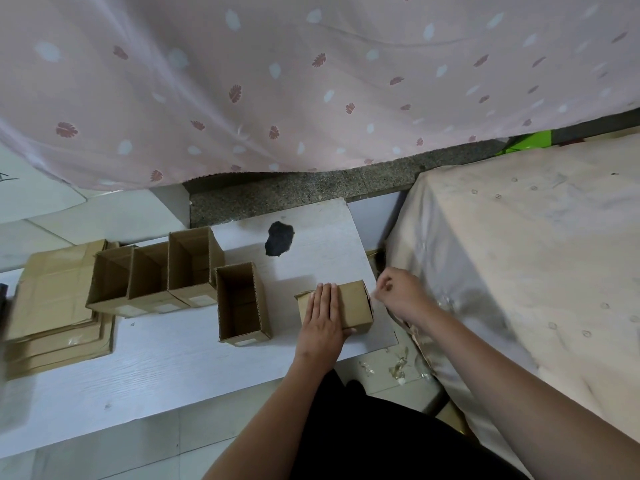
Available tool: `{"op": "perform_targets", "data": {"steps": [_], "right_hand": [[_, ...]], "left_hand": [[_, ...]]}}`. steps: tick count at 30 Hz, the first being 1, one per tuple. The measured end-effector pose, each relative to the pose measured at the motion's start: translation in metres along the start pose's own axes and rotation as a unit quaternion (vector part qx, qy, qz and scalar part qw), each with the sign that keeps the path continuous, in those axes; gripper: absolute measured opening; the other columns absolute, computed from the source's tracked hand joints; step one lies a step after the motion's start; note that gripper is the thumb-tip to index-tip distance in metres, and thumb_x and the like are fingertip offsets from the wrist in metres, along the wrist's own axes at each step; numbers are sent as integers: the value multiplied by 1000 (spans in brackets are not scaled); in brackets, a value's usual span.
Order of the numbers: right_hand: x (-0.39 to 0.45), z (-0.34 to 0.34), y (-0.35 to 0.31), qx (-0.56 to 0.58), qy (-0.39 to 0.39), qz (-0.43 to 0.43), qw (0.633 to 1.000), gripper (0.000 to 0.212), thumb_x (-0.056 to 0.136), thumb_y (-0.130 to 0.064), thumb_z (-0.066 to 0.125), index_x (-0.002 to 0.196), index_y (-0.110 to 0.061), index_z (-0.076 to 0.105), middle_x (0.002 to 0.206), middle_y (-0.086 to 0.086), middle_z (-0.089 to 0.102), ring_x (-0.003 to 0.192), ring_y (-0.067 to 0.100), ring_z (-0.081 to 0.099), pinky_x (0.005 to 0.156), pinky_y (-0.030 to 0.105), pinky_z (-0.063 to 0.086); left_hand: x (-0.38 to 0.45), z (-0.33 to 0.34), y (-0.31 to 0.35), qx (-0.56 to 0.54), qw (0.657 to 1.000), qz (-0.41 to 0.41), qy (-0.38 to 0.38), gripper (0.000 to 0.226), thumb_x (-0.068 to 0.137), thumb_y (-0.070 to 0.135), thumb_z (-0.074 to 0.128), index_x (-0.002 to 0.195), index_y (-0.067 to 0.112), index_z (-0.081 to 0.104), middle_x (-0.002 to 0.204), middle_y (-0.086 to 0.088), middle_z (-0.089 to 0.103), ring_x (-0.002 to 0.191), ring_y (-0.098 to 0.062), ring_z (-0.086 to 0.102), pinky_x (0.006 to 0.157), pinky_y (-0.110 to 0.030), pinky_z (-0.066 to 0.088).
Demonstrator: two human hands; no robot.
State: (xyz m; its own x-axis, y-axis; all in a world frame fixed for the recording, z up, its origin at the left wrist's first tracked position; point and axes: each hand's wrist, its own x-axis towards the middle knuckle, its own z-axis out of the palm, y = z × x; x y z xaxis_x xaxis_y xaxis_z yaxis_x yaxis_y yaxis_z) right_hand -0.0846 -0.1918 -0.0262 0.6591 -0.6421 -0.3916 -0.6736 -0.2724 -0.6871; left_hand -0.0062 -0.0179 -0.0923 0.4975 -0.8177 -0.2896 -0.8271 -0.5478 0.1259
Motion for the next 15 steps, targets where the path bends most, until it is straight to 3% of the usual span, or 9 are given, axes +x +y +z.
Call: {"op": "perform_targets", "data": {"steps": [3, 6, 8, 9, 12, 15], "right_hand": [[-5, 1, 8, 80, 7, -8, 997, 17, 85, 10, 64, 85, -6, 69, 78, 16, 71, 78, 33, 70, 75, 41, 62], [-6, 3, 10, 55, -6, -64, 996, 39, 89, 1, 66, 122, -19, 70, 80, 10, 74, 79, 23, 70, 84, 27, 57], [-5, 2, 8, 12, -4, -87, 996, 27, 91, -5, 67, 114, -17, 75, 88, 0, 76, 81, 7, 68, 86, 18, 52], [-5, 2, 5, 18, -8, -85, 996, 20, 91, -5, 65, 104, -15, 78, 86, -3, 76, 78, 3, 67, 84, 21, 54], [-5, 4, -14, 84, -33, -65, 994, 17, 91, -6, 64, 85, -14, 77, 72, 2, 74, 64, 13, 71, 75, 34, 60], [-3, 6, -31, 133, -73, -63, 986, 17, 95, -5, 59, 85, -13, 71, 73, 5, 73, 68, 20, 73, 79, 37, 61]], "left_hand": [[-1, 0, 2, -6, 1000, -2, 3, 94, 102, 61, 26, 148, -1, -27, 164, -20, -16, 152, -32, -18, 124, -41, -13], [-3, -4, 0, -14, 1000, -2, 2, 94, 102, 58, 33, 149, 2, -27, 165, -19, -13, 153, -31, -16, 123, -40, -14], [-5, -10, -2, -28, 1000, -5, 10, 96, 101, 54, 42, 151, 11, -28, 165, -21, -4, 154, -32, -9, 124, -42, -11], [-5, -14, -2, -40, 999, -6, 18, 97, 100, 51, 47, 153, 19, -28, 163, -22, 3, 154, -34, -2, 124, -44, -7], [-2, -31, 0, -74, 996, -7, 51, 107, 87, 46, 61, 153, 40, -23, 150, -19, 21, 144, -33, 21, 121, -54, 6], [8, -45, 1, -138, 986, -11, 90, 112, 75, 47, 70, 158, 37, -4, 143, -9, 32, 132, -27, 35, 114, -46, 25]]}}
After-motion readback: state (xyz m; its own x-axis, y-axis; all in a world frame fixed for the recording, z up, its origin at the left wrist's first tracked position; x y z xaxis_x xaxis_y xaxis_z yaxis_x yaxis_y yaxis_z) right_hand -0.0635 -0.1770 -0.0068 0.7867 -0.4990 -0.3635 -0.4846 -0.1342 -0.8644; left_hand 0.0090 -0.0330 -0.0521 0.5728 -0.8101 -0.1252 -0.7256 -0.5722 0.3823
